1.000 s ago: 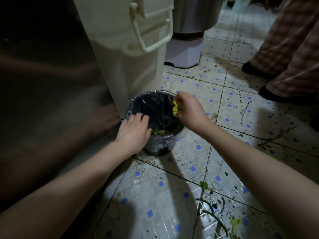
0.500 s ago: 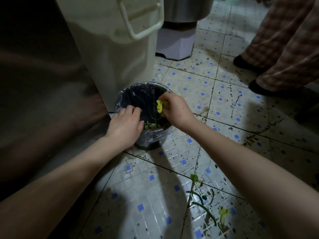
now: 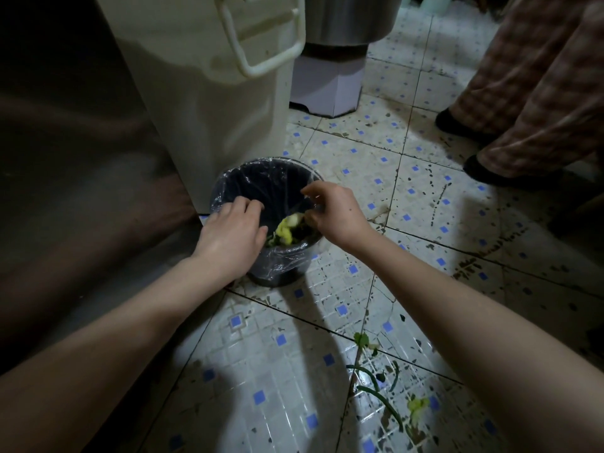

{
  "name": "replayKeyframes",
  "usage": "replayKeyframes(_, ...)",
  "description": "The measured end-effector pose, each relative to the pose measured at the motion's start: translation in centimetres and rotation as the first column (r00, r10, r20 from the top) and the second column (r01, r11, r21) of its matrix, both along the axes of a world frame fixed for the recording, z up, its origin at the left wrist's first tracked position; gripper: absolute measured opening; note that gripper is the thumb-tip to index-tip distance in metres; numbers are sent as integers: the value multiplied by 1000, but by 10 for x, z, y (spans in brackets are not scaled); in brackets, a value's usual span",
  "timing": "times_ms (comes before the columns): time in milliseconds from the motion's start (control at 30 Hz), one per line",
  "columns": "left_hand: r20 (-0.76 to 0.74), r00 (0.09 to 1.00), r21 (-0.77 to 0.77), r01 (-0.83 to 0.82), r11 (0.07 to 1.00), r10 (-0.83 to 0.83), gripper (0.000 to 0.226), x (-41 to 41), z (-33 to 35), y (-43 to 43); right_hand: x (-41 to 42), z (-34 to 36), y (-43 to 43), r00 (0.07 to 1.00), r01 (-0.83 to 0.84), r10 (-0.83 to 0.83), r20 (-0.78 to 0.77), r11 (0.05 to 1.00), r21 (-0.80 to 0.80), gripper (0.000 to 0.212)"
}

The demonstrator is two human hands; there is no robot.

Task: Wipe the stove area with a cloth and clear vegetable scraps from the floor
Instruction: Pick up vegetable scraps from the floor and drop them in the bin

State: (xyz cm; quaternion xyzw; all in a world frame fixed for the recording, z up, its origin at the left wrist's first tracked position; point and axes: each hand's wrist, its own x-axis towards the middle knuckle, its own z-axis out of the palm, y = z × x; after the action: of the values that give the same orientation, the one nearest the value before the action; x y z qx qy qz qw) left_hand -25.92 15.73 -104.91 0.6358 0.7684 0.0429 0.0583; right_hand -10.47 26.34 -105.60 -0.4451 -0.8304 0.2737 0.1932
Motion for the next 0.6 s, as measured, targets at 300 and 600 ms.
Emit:
replayKeyframes(300, 4, 1000, 10, 15, 1000, -15, 44, 11, 3, 4, 25, 9, -5, 999, 48, -49, 7, 994, 100, 36)
replayKeyframes(600, 4, 995, 47, 97, 994, -97, 42, 47, 4, 18, 94, -1, -13, 977, 128, -152, 153, 980, 153, 38)
